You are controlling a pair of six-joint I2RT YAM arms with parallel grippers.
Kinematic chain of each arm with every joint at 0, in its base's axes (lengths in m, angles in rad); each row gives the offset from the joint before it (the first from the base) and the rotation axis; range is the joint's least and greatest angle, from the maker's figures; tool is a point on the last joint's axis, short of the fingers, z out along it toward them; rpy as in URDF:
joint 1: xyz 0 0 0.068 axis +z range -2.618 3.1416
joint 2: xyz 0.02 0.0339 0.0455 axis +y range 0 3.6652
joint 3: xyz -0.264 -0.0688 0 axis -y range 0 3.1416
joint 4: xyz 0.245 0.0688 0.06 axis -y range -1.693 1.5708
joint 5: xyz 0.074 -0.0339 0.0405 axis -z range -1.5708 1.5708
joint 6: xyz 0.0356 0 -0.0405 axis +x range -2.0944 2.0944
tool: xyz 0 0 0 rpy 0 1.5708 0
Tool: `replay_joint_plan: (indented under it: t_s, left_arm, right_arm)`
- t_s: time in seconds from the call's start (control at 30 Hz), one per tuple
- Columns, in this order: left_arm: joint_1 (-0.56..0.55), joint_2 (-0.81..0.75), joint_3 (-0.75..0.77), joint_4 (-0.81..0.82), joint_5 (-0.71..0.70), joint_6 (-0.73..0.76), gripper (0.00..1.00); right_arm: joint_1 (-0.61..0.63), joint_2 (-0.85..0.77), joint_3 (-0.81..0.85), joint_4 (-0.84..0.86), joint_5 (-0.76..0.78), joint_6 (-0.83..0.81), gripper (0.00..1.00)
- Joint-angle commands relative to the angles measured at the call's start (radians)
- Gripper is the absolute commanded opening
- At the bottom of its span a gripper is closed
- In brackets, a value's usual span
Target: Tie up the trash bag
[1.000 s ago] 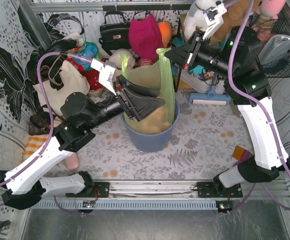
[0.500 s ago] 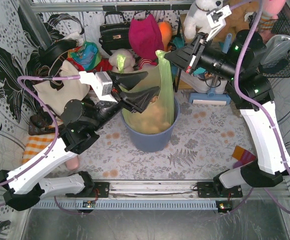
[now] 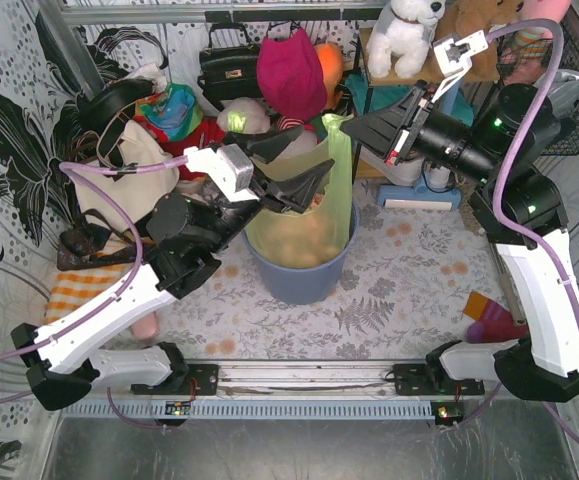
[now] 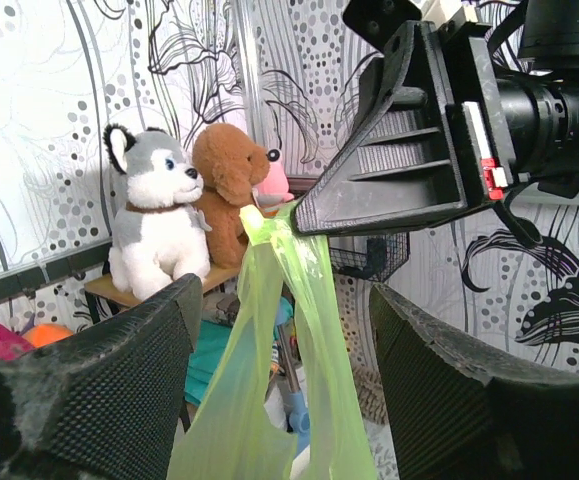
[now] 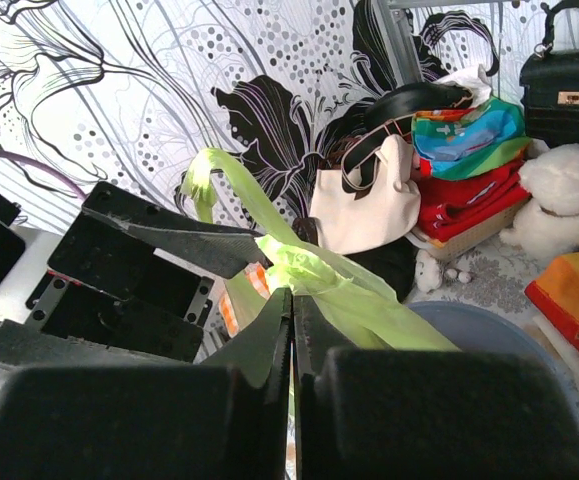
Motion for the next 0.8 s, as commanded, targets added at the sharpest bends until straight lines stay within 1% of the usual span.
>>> replay_joint_plan:
  t_s: [0.0, 0.2, 0.4, 0.5, 0.53, 0.63, 0.77]
  left_arm:
    - [0.009, 0.026, 0.021, 0.11, 0.002, 0.045, 0.78]
    - [0.044, 0.087, 0.084, 0.075, 0.091, 0.032, 0.8]
    - [0.149, 0.147, 0.12, 0.069, 0.196, -0.043, 0.77]
    - [0.175, 0.179, 0.138, 0.079, 0.249, -0.065, 0.75]
    - [0.181, 0.194, 0.154, 0.066, 0.275, -0.068, 0.74]
    - [0.188, 0.23, 0.19, 0.039, 0.331, -0.071, 0.64]
    - [0.199, 0.238, 0.184, 0.072, 0.355, -0.092, 0.5]
  right_arm:
    - [-0.003, -0.022, -0.019, 0.093, -0.04, 0.028, 0.0]
    - [-0.003, -0.022, -0.031, 0.115, -0.056, 0.034, 0.0]
    - [-0.003, -0.021, -0.022, 0.11, -0.076, 0.024, 0.0]
    - [-0.002, -0.022, -0.026, 0.112, -0.078, 0.023, 0.0]
    - [-0.003, -0.022, -0.027, 0.113, -0.082, 0.021, 0.0]
    - [-0.003, -0.022, -0.025, 0.11, -0.085, 0.018, 0.0]
    - [-0.002, -0.027, -0.028, 0.097, -0.074, 0.004, 0.0]
